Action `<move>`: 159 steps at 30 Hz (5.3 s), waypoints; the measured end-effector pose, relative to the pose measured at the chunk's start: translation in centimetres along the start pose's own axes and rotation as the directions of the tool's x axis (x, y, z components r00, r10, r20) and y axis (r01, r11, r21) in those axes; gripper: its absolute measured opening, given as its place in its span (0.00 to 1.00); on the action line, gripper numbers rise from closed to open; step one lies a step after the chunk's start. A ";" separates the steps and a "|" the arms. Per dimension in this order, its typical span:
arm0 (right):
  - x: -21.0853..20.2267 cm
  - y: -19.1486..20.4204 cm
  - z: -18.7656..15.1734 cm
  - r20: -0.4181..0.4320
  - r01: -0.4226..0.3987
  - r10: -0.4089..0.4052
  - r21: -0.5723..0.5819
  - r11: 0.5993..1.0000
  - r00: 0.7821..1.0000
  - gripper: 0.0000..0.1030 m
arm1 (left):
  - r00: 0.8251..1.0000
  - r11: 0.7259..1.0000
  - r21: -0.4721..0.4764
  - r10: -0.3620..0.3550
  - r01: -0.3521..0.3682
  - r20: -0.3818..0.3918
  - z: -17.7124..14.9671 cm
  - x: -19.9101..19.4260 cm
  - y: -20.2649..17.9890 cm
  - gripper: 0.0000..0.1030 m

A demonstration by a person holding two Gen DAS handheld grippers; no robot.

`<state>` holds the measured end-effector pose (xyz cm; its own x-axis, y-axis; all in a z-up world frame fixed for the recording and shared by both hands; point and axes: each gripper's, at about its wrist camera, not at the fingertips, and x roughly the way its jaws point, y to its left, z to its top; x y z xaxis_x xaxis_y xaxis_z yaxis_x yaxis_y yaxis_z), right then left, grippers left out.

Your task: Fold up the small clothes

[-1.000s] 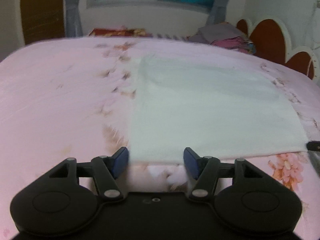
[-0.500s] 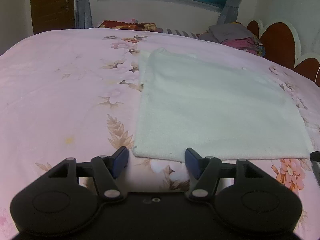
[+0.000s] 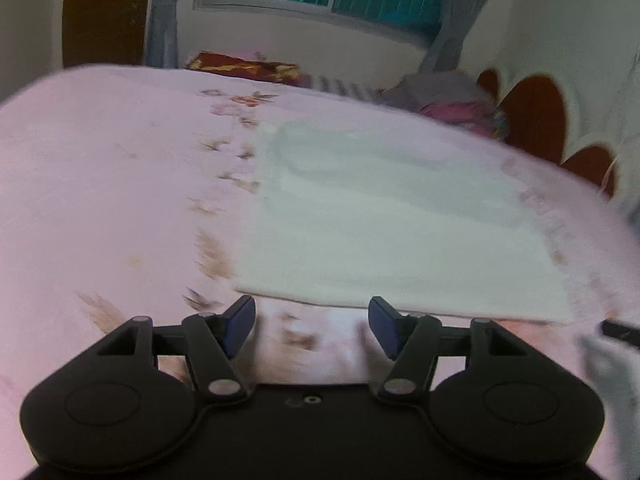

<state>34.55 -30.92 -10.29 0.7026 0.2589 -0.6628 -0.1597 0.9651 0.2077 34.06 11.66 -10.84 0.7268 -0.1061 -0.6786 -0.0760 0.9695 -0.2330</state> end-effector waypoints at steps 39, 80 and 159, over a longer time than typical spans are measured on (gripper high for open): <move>18.4 11.4 9.4 -0.100 -0.165 0.164 0.002 0.986 0.981 0.00 | 0.970 0.719 -0.660 -0.083 0.218 0.229 1.7 10.0 7.1 0.27; 12.1 -9.8 11.8 0.036 -0.309 0.318 0.365 0.878 0.947 0.43 | 0.982 0.985 -0.055 -0.169 0.165 -0.086 10.3 13.4 -11.1 0.25; 7.4 1.1 3.3 -0.096 -0.097 0.070 -0.309 0.946 0.993 0.13 | 0.965 0.962 0.136 -0.218 0.237 -0.145 0.0 8.2 -11.6 0.42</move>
<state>41.86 -28.11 -12.60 0.6200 0.3289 -0.7123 -0.4334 0.9004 0.0385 40.95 -0.46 -13.72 0.6192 -0.3453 -0.7052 0.1917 0.9374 -0.2906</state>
